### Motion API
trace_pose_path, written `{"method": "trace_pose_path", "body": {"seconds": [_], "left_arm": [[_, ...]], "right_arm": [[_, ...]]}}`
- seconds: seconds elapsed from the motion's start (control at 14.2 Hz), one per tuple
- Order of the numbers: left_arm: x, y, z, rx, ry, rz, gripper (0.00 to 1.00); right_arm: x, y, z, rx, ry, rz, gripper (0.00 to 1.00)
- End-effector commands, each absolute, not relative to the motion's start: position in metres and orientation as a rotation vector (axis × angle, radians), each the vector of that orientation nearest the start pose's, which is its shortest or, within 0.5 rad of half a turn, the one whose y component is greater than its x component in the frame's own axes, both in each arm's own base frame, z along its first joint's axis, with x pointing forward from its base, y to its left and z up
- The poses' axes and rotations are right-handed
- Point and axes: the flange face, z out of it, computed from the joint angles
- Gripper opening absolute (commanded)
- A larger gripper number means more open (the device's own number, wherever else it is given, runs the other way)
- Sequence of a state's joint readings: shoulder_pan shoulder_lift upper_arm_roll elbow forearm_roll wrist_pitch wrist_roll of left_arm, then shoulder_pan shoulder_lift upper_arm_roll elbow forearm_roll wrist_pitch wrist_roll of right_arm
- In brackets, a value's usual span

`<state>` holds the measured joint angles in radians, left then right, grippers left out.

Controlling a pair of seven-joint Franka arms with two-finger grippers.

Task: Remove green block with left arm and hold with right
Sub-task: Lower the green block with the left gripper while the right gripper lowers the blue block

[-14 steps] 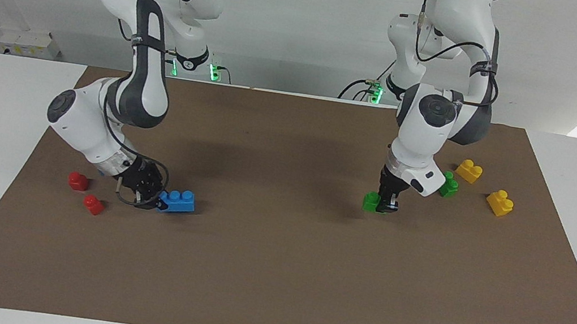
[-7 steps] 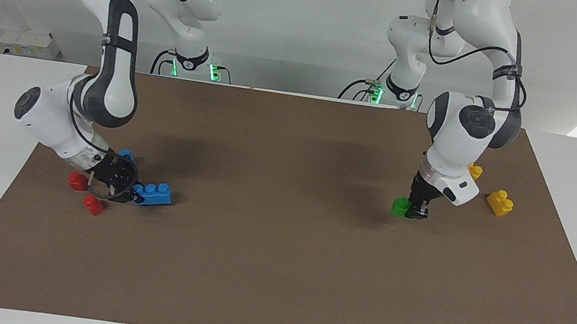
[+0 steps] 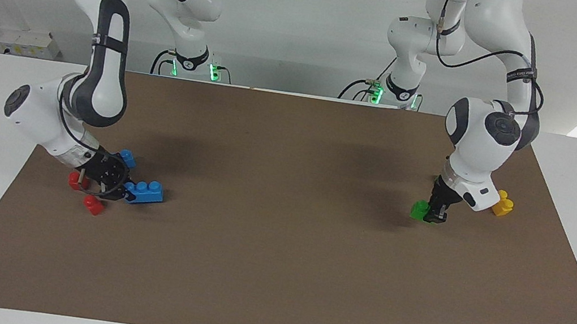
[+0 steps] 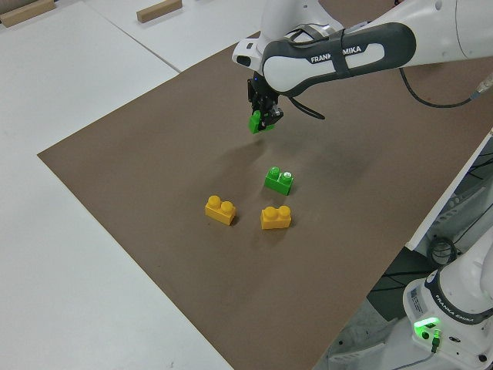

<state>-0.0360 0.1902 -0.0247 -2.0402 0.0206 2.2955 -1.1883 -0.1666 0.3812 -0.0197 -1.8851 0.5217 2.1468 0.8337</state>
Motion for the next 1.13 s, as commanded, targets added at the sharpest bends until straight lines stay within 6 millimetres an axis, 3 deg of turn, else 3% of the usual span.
{"method": "trace_pose_path", "body": {"seconds": [0.0, 0.35, 0.92, 1.06], "left_arm": [[0.589, -0.013, 0.345, -2.757, -1.584, -0.127, 0.0], [0.6, 0.011, 0.324, -2.824, -1.477, -0.174, 0.0], [0.608, 0.024, 0.303, -2.829, -1.496, -0.23, 0.0], [0.608, 0.024, 0.301, -2.829, -1.496, -0.227, 0.0]], "right_arm": [[0.607, -0.096, 0.303, -2.212, 1.683, 0.339, 0.0], [0.599, -0.103, 0.294, -2.201, 1.706, 0.322, 0.0], [0.598, -0.104, 0.29, -2.208, 1.699, 0.303, 0.0], [0.599, -0.105, 0.291, -2.207, 1.701, 0.288, 0.46]]}}
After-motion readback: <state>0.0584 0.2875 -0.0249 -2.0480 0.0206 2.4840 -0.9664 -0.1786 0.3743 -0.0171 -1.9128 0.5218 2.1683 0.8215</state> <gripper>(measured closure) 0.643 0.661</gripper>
